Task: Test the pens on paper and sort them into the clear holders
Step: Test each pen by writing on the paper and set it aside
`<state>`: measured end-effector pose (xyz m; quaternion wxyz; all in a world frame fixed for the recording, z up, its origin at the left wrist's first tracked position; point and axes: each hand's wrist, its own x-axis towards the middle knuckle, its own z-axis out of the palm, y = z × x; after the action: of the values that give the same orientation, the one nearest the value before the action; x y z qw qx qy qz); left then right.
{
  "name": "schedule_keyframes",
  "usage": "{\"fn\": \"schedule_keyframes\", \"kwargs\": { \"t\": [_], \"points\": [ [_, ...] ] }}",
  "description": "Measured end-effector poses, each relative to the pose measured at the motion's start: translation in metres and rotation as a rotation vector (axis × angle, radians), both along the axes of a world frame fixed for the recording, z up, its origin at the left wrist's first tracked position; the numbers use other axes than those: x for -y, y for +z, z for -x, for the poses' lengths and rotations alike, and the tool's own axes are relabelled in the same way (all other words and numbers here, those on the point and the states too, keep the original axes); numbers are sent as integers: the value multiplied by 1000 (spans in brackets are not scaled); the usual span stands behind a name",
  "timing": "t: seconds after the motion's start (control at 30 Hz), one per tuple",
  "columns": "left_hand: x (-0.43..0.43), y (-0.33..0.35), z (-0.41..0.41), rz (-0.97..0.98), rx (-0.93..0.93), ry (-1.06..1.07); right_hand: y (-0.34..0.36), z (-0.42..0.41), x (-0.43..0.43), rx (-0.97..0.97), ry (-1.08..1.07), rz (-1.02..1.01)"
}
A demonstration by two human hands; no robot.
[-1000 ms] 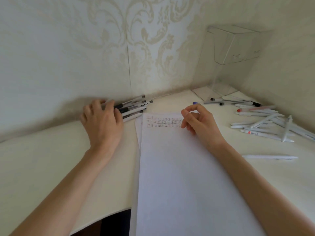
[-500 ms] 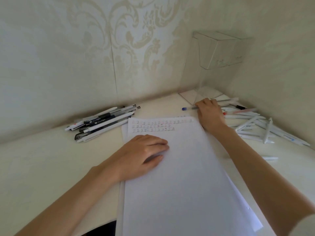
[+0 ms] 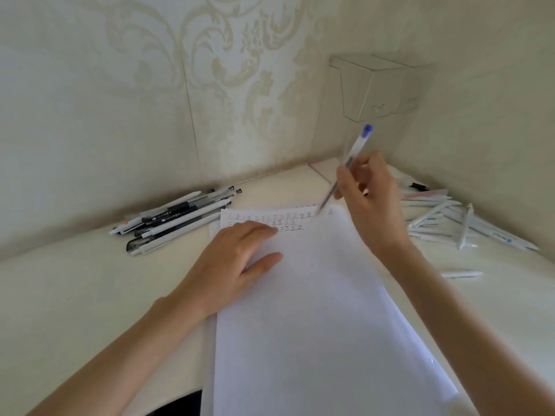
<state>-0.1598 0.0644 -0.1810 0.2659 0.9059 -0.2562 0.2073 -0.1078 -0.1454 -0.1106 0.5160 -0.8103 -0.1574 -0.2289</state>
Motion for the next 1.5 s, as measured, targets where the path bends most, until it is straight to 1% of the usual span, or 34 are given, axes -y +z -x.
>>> {"fn": "schedule_keyframes", "kwargs": {
  "t": [0.03, 0.1, 0.17, 0.27, 0.37, 0.43, 0.5, 0.63, 0.73, 0.83, 0.9, 0.97, 1.0, 1.07, 1.13, 1.17, 1.23, 1.3, 1.4, 1.5],
  "points": [
    [0, 2, 1, 28, 2, 30, -4, 10, -7, -92, 86, -112],
    [1, 5, 4, 45, -12, 53, -16, 22, -19, -229, 244, -245],
    [3, 6, 6, 37, -18, 49, -27, 29, -26, -313, 356, -281],
    [3, 3, 6, 59, -32, 60, -37, 30, -29, -370, 459, -295],
    [2, -1, 5, 46, -52, 30, -40, 27, -27, -441, 520, -273],
    [3, -1, 5, 34, -94, 10, -43, 26, -27, -452, 531, -278],
    [4, 2, 5, 47, -126, 29, -45, 26, -27, -467, 551, -274],
    [4, 5, 6, 8, -73, 74, -49, 25, -27, -516, 623, -328],
    [2, 8, 6, -33, -53, 126, -50, 25, -28, -509, 646, -362],
    [1, 7, 7, -44, -93, 147, -52, 24, -30, -513, 668, -349],
    [3, 6, 7, -15, -122, 160, -50, 22, -28, -530, 692, -342],
    [3, 7, 7, 34, -158, 205, -42, 16, -18, -526, 654, -405],
    [3, 8, 7, 48, -170, 232, -36, 12, -12, -511, 599, -459],
    [3, 11, 10, 26, -136, 255, -26, 3, 3, -451, 404, -490],
    [8, 14, 11, -49, -74, 214, -25, -5, 10, -409, 191, -383],
    [13, 15, 10, -102, -53, 182, -27, -9, 10, -414, 127, -305],
    [25, 16, 2, -232, -34, 136, -31, -15, 3, -461, 88, -157],
    [35, 12, -7, -320, -50, 126, -34, -19, -5, -495, 46, -67],
    [40, 3, -14, -346, -85, 150, -41, -24, -10, -467, -72, -16],
    [39, -1, -17, -331, -82, 142, -47, -26, -11, -457, -77, -39]
  ]
}}
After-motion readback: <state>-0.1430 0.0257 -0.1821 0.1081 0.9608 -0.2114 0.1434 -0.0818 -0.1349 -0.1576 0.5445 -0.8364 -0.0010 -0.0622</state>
